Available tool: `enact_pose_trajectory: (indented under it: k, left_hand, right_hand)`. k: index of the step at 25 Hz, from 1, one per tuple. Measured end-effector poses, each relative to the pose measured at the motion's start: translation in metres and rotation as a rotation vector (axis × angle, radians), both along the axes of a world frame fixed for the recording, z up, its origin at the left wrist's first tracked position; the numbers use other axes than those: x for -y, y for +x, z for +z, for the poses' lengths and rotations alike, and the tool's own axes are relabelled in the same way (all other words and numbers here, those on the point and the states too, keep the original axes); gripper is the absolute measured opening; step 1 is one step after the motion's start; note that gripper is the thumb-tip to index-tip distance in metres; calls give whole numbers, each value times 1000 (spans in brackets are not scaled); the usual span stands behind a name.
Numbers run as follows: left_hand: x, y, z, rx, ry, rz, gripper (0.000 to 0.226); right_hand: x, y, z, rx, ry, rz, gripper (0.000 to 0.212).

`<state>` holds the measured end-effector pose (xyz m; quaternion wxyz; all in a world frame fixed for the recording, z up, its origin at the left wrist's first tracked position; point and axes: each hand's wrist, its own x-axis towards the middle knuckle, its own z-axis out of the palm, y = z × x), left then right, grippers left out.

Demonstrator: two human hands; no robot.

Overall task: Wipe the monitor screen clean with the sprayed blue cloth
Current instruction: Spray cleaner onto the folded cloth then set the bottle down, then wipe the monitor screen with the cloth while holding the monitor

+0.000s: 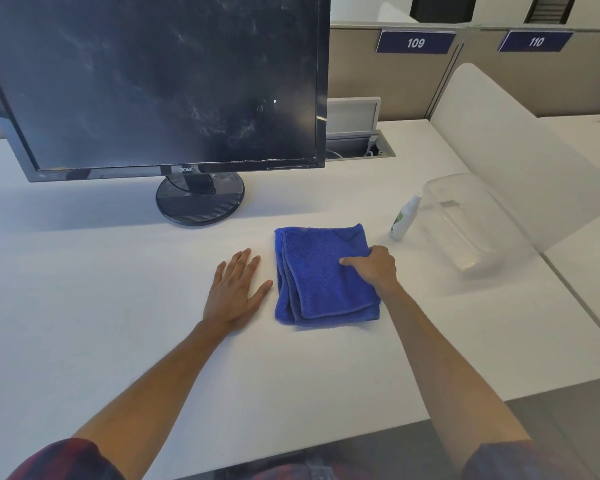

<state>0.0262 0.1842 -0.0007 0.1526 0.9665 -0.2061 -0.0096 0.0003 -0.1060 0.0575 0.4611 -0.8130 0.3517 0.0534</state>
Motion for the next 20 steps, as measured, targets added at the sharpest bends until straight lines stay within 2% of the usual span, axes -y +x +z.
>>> enact_pose_trajectory:
  k: [3, 7, 10, 14, 17, 20]
  left_hand:
    - [0, 0, -1, -8, -2, -2, 66]
    - [0, -1, 0, -7, -9, -6, 67]
    - [-1, -2, 0, -11, -15, -13, 67]
    - [-12, 3, 1, -51, -43, -34, 62]
    - [-33, 12, 10, -6, -107, 7, 58]
    - [-64, 28, 29, 69, -178, 85, 56]
  right_hand:
    - [2, 3, 10, 45, 313, 3, 45]
    - [-5, -2, 26, 84, 536, 131, 38]
    - [-15, -5, 34, 122, 662, 68, 30]
    - [-36, -5, 42, 217, 816, -39, 41]
    - [-60, 1, 49, 329, 893, -26, 48]
    - [-88, 16, 62, 408, 897, -109, 42]
